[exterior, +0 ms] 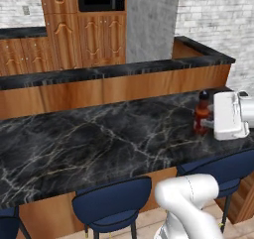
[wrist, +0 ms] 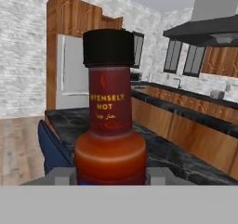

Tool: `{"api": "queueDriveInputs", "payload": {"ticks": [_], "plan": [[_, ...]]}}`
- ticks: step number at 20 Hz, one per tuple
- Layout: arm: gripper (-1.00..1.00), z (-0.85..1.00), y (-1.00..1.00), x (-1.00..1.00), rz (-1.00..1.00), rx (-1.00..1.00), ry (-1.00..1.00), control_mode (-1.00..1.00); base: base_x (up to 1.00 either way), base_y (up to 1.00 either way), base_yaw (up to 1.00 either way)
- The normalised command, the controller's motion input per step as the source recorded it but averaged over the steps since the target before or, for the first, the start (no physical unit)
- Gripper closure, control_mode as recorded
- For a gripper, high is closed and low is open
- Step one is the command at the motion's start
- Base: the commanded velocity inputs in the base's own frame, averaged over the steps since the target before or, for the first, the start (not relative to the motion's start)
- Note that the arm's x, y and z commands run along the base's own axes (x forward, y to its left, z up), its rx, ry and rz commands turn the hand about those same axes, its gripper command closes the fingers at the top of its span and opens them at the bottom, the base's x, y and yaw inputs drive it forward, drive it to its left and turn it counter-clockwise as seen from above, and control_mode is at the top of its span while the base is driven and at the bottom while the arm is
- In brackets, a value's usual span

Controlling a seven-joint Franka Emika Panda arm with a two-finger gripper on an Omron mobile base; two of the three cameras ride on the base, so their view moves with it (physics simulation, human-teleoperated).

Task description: The dining table condiment station is running low on condiment bottle. Refill the condiment station by opening the cabinet and taking the condiment bottle from the cabinet and placing it on the dining table.

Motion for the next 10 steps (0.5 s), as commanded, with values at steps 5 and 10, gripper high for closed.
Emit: {"api": "queueDriveInputs", "payload": {"ticks": [5, 10], "plan": [[1.0, -0.85, 0.64, 0.26, 0.01, 0.0, 0.0, -1.0, 0.0, 0.0, 0.0], [1.0, -0.86, 0.79, 0.56, 0.0, 0.0, 0.02, -1.0, 0.0, 0.0, 0.0]]}}
